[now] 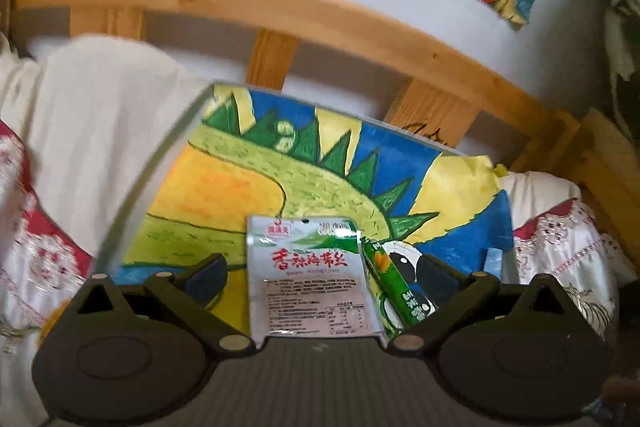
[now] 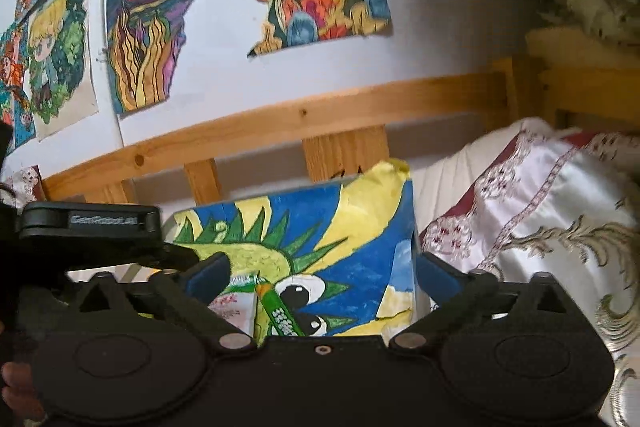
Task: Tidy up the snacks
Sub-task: 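Open the left tool over the tray while the right tool releases the green stick there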
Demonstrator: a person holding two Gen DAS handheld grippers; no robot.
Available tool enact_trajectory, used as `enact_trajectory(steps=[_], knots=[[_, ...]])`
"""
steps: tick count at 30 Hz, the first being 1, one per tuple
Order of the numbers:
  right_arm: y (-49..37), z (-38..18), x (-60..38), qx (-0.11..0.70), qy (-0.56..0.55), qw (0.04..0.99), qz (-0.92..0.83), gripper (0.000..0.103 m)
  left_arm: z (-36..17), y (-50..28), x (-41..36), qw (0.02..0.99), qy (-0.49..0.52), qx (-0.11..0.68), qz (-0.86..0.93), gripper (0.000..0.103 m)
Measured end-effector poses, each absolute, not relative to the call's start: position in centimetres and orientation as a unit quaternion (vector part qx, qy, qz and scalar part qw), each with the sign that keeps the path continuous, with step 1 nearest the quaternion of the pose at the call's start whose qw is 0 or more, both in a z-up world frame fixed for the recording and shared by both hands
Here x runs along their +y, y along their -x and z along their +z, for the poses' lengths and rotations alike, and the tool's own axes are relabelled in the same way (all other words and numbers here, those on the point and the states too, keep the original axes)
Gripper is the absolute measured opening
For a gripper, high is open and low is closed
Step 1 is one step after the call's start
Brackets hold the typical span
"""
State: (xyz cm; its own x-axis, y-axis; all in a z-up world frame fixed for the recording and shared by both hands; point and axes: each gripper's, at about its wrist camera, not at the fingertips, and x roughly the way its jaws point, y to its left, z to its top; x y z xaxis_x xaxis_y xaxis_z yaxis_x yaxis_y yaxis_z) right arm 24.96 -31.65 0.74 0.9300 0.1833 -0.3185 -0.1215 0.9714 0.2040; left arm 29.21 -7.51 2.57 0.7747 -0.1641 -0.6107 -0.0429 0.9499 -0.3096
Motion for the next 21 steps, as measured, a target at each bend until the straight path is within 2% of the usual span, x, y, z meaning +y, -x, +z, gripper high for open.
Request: enact_trajectory(steps=[9,21], knots=[[-20.0,2.7,-30.5,0.151,-0.083,0.982,0.081,0.102,5.0,-21.5,-4.9,0.957,0.111,0.268,-0.014,0.102],[-10.7,3.9,-28.2,0.144,-0.067,0.983,0.091,0.102,5.1,-11.8,-2.0,0.969,0.082,0.231,-0.004,0.102]])
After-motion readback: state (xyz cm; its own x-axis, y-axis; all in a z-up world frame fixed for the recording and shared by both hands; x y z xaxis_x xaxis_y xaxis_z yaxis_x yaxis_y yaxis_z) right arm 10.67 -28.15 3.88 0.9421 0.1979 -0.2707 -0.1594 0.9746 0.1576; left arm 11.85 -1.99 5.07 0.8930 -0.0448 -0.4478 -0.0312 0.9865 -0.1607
